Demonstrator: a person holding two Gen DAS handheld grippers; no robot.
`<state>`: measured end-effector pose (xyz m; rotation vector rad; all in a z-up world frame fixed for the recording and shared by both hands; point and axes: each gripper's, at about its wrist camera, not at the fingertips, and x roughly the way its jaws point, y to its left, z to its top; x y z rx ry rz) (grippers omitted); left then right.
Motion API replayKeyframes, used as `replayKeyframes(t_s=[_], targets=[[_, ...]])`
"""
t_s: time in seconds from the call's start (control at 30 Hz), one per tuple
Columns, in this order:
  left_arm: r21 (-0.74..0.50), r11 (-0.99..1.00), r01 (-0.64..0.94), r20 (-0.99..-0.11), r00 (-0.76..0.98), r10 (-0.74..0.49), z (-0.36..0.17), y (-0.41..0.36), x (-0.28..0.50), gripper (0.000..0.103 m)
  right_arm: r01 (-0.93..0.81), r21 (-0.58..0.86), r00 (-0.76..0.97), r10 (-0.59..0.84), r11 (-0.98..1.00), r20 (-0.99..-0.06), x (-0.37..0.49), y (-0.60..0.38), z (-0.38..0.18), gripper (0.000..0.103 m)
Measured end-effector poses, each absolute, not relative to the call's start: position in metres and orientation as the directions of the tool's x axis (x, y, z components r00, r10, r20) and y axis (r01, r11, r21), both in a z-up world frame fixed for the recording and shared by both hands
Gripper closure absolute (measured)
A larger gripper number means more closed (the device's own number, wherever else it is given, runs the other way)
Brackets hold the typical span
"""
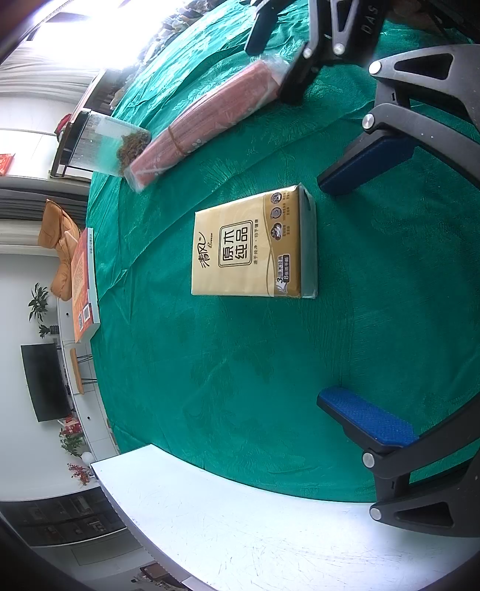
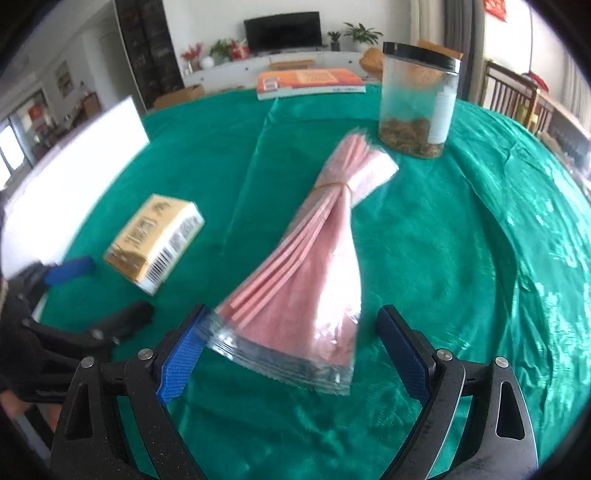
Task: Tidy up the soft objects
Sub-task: 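Grasp the pink bundle with right tool while left tool grasps the tissue pack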
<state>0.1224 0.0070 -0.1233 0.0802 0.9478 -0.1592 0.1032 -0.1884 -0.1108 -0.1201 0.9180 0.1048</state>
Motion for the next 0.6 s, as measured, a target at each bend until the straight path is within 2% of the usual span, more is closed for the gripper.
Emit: replayKeyframes(t_s=[0.07,0.17,0.3,0.6], targets=[[-0.001,0.985,0.171,-0.813,0.573,-0.100,-0.123,0.007,0.123,0.000,-0.008,-0.109,0.642,-0.078,0.994,-0.762,0.095,-0.212,-0.101,0.011],[-0.001,0.985,0.171,-0.813,0.573,-0.100,-0.123,0.007,0.122,0.000,0.096,0.011,0.683,-0.057,0.995,-0.728,0.088,-0.249,-0.087,0.011],[-0.001,0.985,0.171,-0.813,0.573,-0.101,-0.123,0.007,0.123,0.000,0.070,0.207,0.721,0.094,0.976,-0.686,0.078,-0.269,-0.079,0.011],[-0.001,0.985,0.171,-0.813,0.573,-0.100,-0.124,0.007,0.122,0.000,0.072,0.237,0.788,0.090,0.969,-0.609,0.070,-0.272,-0.065,0.011]])
